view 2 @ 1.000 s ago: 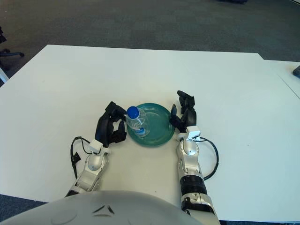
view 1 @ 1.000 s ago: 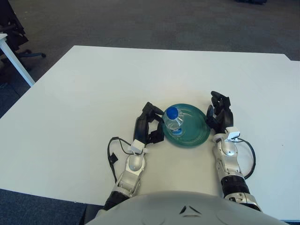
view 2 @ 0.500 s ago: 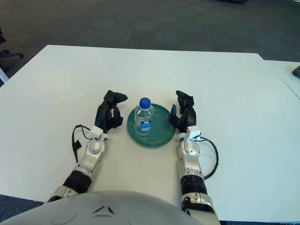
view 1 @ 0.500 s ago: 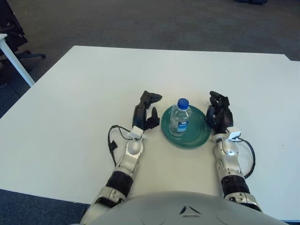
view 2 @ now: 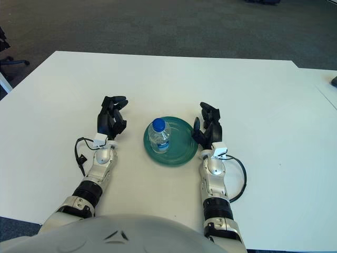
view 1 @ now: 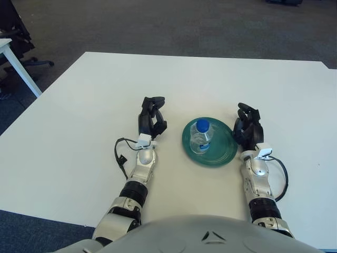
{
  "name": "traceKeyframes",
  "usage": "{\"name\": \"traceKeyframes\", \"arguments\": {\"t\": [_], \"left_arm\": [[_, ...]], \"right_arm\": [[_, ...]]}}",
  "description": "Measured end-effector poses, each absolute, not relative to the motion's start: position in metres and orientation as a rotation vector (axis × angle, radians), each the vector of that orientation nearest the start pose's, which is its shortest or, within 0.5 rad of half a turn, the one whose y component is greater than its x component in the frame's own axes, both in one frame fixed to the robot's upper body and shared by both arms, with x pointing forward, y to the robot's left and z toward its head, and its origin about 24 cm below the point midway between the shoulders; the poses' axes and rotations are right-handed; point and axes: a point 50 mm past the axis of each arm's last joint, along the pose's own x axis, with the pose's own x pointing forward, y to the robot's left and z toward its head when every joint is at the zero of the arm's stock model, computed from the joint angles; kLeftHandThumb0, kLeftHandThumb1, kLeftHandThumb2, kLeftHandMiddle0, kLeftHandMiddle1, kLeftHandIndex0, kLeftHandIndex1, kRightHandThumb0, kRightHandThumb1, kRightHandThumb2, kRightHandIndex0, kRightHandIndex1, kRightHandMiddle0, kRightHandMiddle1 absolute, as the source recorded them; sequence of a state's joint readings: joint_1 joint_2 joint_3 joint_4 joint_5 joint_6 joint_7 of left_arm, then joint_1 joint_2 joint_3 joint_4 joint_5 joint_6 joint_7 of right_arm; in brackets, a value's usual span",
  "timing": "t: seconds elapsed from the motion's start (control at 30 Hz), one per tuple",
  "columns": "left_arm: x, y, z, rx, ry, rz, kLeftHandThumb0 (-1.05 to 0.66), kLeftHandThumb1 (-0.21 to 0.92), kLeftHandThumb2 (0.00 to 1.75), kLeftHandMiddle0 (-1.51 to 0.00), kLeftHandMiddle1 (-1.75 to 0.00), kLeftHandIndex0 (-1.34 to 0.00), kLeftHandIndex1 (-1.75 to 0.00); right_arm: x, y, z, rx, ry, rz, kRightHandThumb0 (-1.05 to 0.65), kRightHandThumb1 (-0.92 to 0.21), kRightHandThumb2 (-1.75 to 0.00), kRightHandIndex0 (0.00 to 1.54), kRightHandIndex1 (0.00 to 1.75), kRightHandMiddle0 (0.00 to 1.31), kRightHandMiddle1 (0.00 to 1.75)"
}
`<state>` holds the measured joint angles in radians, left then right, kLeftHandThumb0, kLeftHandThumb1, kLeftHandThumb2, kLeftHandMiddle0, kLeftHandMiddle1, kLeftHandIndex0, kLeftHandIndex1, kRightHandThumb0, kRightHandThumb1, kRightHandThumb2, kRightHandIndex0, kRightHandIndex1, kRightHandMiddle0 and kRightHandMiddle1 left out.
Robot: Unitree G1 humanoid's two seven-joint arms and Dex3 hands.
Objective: Put the bottle into the plate.
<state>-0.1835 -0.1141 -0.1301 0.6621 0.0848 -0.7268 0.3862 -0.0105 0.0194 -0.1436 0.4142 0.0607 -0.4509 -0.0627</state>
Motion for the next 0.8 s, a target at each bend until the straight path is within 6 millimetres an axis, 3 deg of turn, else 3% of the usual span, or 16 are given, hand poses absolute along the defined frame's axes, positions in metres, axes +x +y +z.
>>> {"name": "traceKeyframes", "arguments": {"t": [0.27, 0.8], "left_arm": [[0.2597, 0.0928, 0.0088, -0.085, -0.234, 0.174, -0.76, 0.92, 0.82, -0.55, -0.96, -0.46, -1.22], [0.2599, 0.0936, 0.0077, -0.086, -0.213, 0.184, -0.72, 0.92, 0.86, -0.61, -1.00, -0.49, -1.22]], "right_arm": [[0.2371, -0.1836, -0.0084, 0.066, -0.047, -0.229, -0.53, -0.90, -0.67, 0.46, 0.38, 0.00, 0.95], [0.2371, -0.1844, -0.0078, 0.065, -0.050, -0.227, -0.54, -0.91, -0.68, 0.47, 0.39, 0.00, 0.94]]}}
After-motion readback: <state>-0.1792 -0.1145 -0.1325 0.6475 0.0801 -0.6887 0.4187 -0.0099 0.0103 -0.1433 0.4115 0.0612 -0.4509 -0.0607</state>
